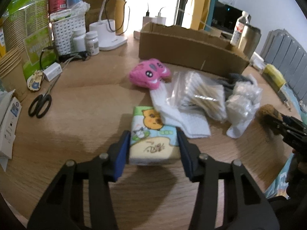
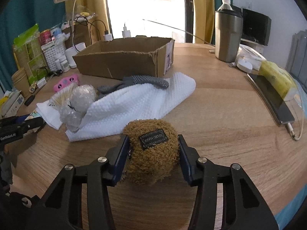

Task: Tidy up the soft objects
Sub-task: 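Grasp the brown fuzzy pouch with the right gripper while the left grasps the tissue pack, then carry both items to the cardboard box and open both grippers inside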

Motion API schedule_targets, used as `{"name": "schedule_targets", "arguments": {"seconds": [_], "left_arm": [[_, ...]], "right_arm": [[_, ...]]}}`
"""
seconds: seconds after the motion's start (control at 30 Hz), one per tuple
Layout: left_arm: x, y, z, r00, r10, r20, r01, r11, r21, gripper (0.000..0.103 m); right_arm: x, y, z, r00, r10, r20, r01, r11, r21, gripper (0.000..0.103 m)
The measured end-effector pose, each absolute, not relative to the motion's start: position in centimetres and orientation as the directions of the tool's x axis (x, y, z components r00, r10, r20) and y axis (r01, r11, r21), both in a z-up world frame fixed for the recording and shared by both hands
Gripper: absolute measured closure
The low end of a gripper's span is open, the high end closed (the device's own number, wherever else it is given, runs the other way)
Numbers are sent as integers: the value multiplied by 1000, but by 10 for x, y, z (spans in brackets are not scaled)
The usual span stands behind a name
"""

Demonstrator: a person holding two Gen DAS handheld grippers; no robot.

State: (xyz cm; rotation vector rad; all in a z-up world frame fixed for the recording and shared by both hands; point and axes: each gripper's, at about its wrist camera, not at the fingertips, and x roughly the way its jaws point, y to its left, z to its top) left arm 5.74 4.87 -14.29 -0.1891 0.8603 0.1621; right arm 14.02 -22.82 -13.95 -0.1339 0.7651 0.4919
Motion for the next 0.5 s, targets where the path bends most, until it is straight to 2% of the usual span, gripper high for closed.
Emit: {"name": "schedule_targets", "arguments": {"seconds": [0.5], "left_arm": [[49,53,-100,724,80,-685,-221,968,-120,54]], "right_arm": [[153,-244,-94,701,386,-600,-443,895,58,52]]}}
